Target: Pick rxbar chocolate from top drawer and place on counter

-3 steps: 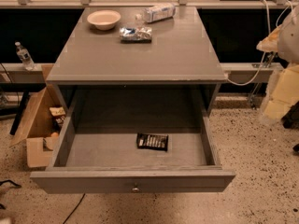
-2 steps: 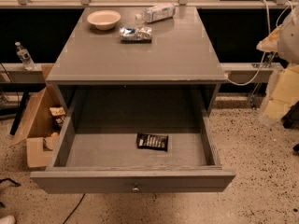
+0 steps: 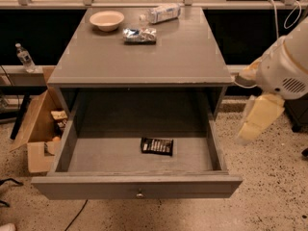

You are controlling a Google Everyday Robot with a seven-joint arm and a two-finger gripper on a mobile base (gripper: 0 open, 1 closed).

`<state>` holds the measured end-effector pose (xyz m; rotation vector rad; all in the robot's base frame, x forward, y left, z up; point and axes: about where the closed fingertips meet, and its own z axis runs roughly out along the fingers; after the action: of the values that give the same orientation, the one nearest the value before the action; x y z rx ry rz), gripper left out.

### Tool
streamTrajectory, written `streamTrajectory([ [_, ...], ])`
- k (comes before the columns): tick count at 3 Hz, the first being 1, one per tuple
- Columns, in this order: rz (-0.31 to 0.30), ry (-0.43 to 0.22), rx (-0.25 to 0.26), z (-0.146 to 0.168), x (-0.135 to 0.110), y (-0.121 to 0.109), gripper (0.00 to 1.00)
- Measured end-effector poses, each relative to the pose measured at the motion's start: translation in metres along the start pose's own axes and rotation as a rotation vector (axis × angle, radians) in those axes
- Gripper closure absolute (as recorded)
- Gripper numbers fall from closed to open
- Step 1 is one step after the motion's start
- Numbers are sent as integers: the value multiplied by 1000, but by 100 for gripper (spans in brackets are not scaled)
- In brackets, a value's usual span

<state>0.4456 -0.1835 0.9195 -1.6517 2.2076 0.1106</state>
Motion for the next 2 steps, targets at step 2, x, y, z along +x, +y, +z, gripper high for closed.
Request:
streamTrajectory([
  [2, 24, -72, -45, 41, -17, 9, 0],
])
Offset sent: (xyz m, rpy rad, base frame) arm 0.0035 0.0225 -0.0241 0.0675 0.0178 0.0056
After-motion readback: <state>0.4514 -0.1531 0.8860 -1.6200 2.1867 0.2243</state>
